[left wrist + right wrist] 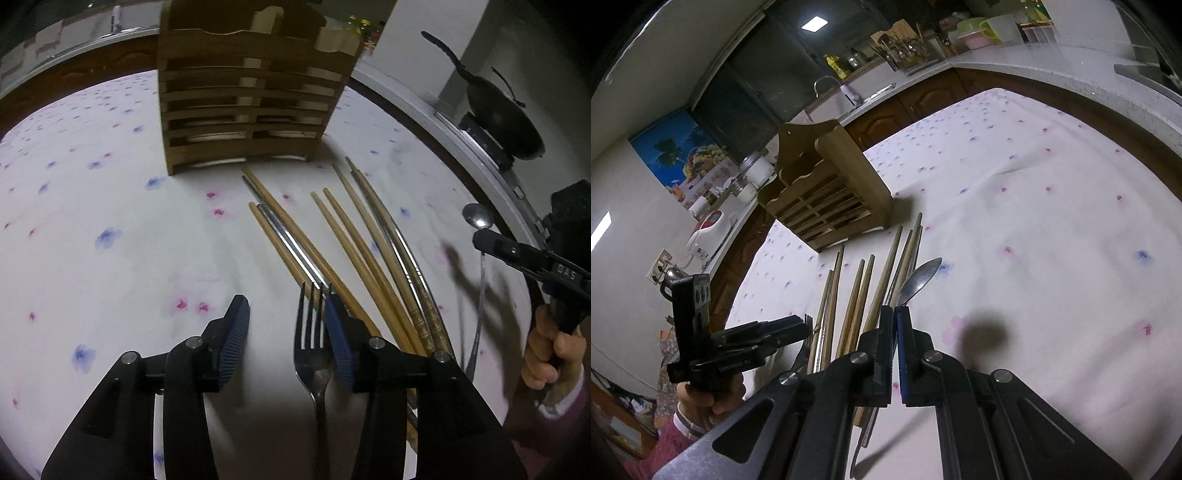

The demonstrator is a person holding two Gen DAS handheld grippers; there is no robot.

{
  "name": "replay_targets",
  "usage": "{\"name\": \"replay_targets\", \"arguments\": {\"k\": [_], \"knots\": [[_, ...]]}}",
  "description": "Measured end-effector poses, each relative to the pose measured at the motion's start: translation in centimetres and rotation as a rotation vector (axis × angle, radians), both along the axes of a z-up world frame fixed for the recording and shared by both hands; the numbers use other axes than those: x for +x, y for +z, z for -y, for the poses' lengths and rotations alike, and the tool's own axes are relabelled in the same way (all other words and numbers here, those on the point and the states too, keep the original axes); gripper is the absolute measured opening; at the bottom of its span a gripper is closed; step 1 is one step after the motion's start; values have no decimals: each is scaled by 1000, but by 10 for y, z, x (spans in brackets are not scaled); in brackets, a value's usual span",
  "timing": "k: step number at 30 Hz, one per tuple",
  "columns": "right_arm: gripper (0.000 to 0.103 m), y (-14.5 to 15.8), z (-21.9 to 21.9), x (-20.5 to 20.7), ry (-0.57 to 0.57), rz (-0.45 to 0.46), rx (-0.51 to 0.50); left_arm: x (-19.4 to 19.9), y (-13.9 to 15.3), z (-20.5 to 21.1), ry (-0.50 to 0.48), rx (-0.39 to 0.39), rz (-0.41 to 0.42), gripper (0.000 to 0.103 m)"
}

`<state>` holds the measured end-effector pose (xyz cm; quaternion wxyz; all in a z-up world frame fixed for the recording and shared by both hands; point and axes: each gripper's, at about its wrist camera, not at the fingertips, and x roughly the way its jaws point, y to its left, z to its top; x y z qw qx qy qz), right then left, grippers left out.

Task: Organize utensils
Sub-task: 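Lift the fork with the left gripper and lower it into the wooden holder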

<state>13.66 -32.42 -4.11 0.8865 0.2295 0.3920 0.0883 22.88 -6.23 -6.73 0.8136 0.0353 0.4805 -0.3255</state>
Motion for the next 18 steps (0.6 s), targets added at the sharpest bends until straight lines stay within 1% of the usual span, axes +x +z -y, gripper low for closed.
{"name": "replay_targets", "arguments": {"k": [3, 6, 8, 9, 14, 18], "knots": [[2, 0, 2, 1, -7, -4, 3, 2, -1, 1, -23, -16, 4, 43], [2, -2, 4, 1, -14, -11, 5, 1, 0, 11, -49, 9, 23, 41], [2, -2, 4, 1, -17, -13, 6, -4, -1, 18, -68, 44, 49, 24], [2, -1, 4, 1, -19, -13, 8, -9, -1, 21, -83, 53, 63, 19], [2, 5, 4, 1, -22, -2, 4, -26, 4, 22, -72, 113, 139, 18], [2, 14, 2, 1, -13, 19, -5, -34, 22, 4, -12, 72, 170, 18]]}}
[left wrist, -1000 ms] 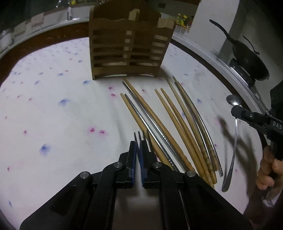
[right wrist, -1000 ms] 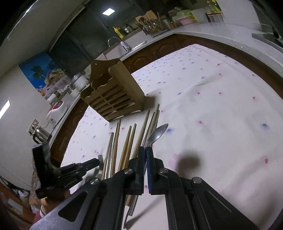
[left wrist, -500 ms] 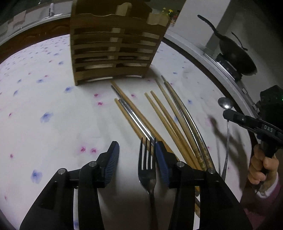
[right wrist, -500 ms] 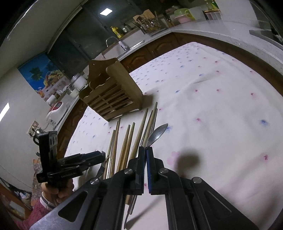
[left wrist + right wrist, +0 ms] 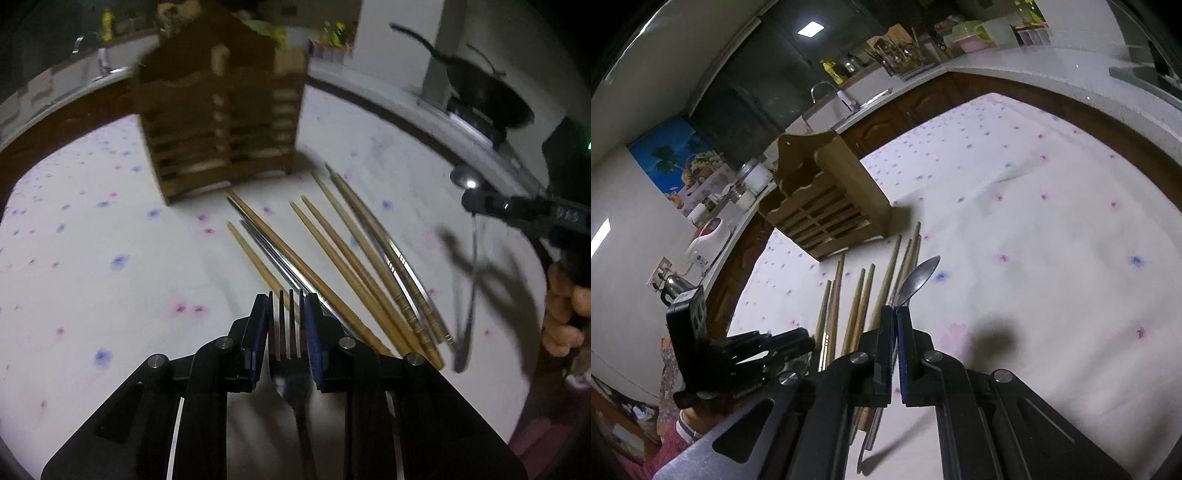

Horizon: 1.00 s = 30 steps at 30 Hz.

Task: Organize utensils
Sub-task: 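Lift the fork with the left gripper and lower it into the wooden holder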

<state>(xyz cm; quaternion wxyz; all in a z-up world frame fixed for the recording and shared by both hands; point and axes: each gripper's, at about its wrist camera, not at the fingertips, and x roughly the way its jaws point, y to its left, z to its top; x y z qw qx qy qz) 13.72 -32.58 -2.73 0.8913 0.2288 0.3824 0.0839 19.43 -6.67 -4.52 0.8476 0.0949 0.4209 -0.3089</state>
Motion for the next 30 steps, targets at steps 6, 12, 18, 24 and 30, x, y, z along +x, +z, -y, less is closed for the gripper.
{"name": "replay_targets", "arguments": {"k": [6, 12, 18, 24, 30], "knots": [[2, 15, -7, 4, 21, 39, -12, -9, 41, -36, 122, -89, 60, 18], [2, 27, -15, 12, 46, 67, -3, -16, 73, -61, 206, -177, 88, 17], [2, 40, -18, 19, 58, 103, -2, -18, 93, -73, 261, -214, 125, 14], [2, 48, -20, 30, 65, 122, -6, -9, 100, -79, 294, -242, 122, 1], [2, 59, -22, 42, 72, 145, -24, 1, 114, -80, 302, -264, 146, 1]]}}
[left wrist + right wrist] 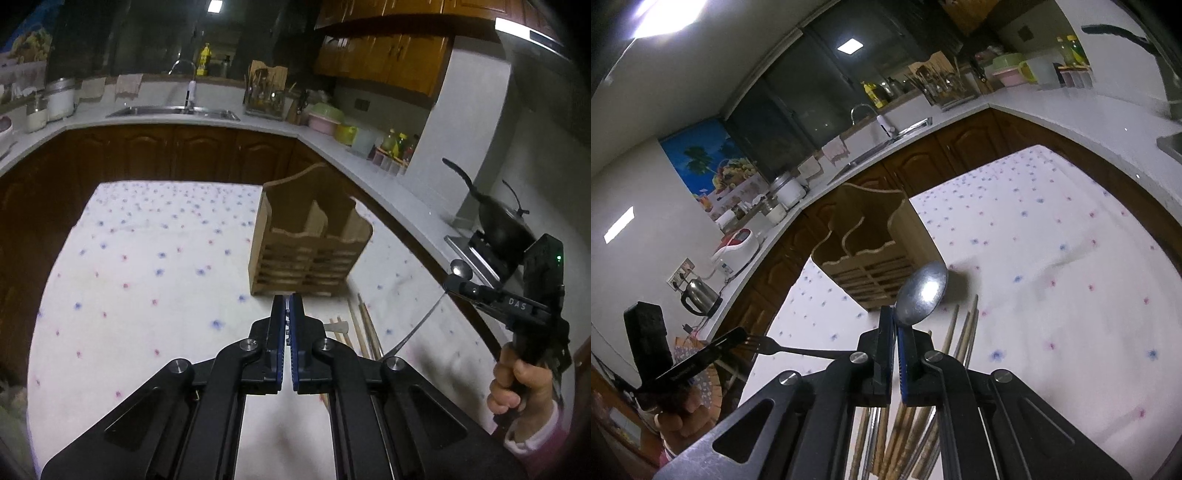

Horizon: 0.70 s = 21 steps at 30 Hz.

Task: Organize utensils
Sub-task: 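Lift the fork with the left gripper and lower it into the wooden holder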

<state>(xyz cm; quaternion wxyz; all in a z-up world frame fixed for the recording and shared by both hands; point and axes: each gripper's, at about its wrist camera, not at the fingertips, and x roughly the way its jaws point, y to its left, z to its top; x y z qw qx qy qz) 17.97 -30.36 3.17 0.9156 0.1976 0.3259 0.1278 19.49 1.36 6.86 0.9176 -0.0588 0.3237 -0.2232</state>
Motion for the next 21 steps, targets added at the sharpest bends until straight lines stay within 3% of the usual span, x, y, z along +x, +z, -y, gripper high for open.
{"name": "replay_targets", "arguments": {"k": [9, 12, 16, 21], "knots": [[2, 41, -1, 31, -33, 108, -60, 37, 52, -4, 36, -20, 89, 1], [2, 60, -5, 46, -53, 169, -97, 58, 68, 5, 52, 27, 127, 1], [2, 79, -17, 74, -77, 242, -170, 92, 74, 16, 60, 86, 113, 2], [2, 78, -34, 101, -75, 273, -255, 110, 73, 13, 48, 128, 94, 2]]}}
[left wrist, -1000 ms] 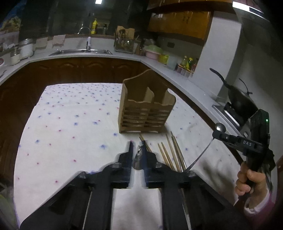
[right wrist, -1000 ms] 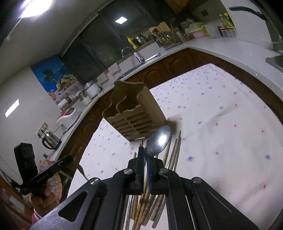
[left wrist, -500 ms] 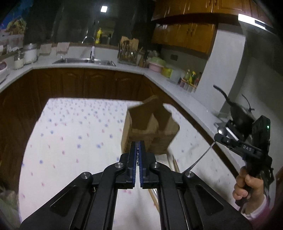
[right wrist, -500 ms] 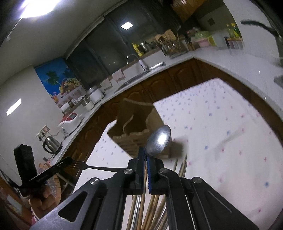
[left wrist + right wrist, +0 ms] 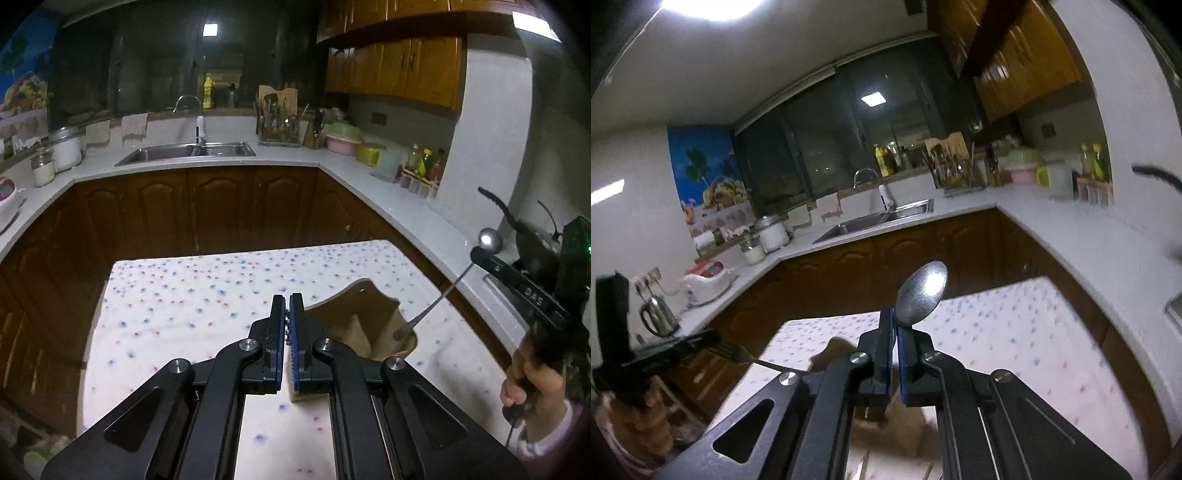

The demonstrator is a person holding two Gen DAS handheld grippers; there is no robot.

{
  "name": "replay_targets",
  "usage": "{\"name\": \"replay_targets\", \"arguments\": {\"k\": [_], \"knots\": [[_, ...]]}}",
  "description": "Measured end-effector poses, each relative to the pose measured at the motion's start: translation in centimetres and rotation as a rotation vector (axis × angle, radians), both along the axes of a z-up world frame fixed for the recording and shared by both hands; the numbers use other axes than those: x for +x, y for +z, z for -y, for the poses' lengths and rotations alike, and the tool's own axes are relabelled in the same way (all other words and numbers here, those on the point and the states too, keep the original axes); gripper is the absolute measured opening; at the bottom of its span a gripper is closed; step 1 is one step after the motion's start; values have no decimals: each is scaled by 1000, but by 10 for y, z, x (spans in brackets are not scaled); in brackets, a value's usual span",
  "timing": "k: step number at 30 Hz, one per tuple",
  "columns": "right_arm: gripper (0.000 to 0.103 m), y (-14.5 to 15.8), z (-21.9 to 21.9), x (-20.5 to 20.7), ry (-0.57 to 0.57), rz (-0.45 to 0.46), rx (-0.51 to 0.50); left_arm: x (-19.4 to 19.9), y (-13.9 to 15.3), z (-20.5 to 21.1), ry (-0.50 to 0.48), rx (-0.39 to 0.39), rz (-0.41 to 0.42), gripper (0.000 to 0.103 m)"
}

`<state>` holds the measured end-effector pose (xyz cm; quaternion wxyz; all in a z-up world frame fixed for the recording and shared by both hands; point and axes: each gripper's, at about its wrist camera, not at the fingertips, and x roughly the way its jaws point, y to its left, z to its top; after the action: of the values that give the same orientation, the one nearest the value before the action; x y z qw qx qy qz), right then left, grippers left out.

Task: Organize utensils
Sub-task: 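Lift the fork with the left gripper and lower it into the wooden holder, then open the left gripper to release the fork into the holder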

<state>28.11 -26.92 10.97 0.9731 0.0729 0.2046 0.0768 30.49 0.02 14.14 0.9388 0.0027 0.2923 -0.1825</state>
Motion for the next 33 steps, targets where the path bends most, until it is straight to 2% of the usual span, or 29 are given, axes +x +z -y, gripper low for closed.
{"name": "replay_targets", "arguments": {"k": [4, 9, 14, 17, 23, 32, 33], "knots": [[2, -13, 0, 13, 9, -26, 3, 1, -3, -5, -9, 17, -11, 2], [2, -30, -3, 25, 9, -59, 8, 22, -18, 7, -3, 50, -69, 2], [2, -45, -12, 38, 23, -99, -45, 38, -37, 28, -26, 86, -132, 2], [2, -54, -16, 43, 34, -126, -75, 43, -41, 36, -31, 95, -132, 2], [2, -74, -18, 53, 63, -206, -96, 44, -42, 43, -30, 94, -130, 3], [3, -77, -21, 52, 62, -225, -82, 50, -55, 41, -15, 78, -172, 6], [5, -76, -21, 53, 62, -224, -82, 51, -55, 40, -16, 71, -175, 7]]}}
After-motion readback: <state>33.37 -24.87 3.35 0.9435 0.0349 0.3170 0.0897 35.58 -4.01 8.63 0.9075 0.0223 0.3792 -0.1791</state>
